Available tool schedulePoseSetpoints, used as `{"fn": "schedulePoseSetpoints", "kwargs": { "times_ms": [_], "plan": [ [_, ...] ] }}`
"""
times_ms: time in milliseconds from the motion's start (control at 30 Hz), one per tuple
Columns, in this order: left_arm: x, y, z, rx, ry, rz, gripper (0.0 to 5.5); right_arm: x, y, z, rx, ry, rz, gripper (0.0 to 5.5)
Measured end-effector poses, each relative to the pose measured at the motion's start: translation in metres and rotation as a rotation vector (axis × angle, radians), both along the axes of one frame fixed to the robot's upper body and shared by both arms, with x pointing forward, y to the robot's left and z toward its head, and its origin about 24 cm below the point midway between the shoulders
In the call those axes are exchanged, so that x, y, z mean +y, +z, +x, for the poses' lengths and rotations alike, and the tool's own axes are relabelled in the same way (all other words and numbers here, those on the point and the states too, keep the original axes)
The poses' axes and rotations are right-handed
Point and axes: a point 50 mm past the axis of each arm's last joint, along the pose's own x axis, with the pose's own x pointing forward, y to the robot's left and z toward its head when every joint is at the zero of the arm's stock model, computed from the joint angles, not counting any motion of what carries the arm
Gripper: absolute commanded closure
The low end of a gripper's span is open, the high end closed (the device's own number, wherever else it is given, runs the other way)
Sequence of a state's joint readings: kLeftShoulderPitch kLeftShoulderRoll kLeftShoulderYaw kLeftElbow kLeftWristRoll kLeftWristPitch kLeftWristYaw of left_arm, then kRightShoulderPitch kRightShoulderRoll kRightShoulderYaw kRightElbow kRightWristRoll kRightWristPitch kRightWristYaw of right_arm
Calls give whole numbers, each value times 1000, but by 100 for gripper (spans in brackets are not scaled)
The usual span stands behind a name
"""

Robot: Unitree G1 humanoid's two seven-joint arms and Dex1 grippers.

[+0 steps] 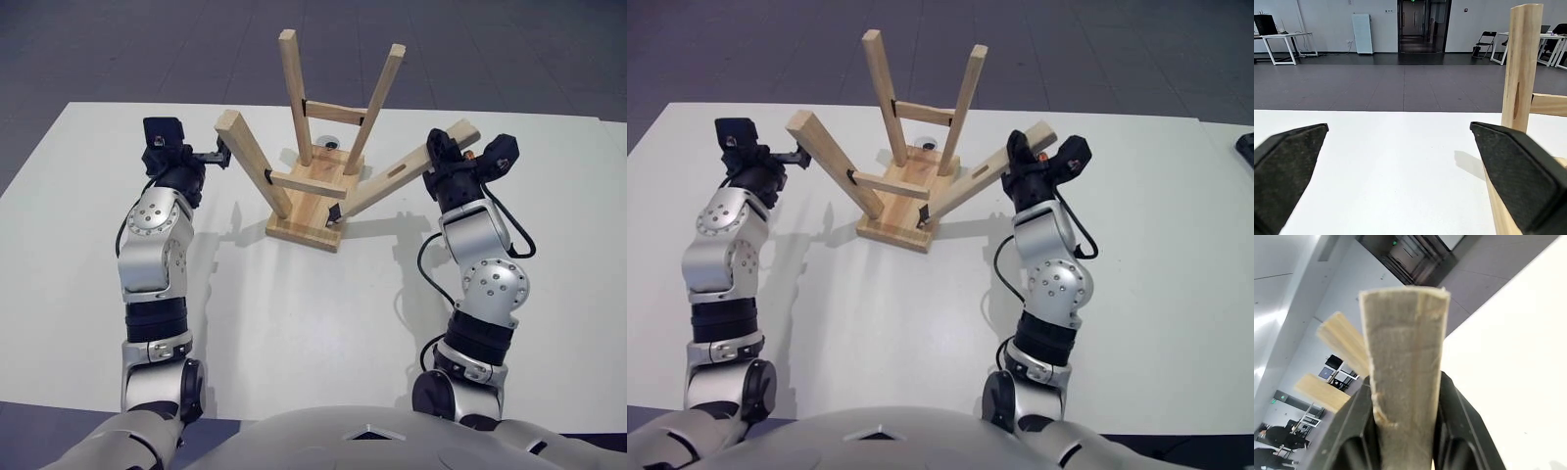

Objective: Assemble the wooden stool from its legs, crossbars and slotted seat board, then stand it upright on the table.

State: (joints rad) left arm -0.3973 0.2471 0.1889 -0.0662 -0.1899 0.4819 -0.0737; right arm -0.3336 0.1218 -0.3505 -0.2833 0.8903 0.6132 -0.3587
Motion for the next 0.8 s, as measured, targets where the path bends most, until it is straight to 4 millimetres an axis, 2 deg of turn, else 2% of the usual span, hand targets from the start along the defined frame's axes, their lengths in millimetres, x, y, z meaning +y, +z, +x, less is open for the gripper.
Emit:
{"fn": "schedulePoseSetpoints", "kwargs": {
  "times_ms": [167, 300, 567, 800],
  "plan": [
    [0, -1, 3, 7, 18, -8, 10, -6, -20, 2, 96, -26, 99, 449],
    [-2, -1, 6, 4, 21, -17, 10, -6, -26, 5, 112, -53, 116, 449],
    [-2, 1, 6, -7, 46, -29, 10, 2, -12, 6, 62, -42, -40, 448],
    [-9, 3, 5, -22, 36, -36, 10, -4, 0, 8, 13, -50, -158, 448]
  ]
}}
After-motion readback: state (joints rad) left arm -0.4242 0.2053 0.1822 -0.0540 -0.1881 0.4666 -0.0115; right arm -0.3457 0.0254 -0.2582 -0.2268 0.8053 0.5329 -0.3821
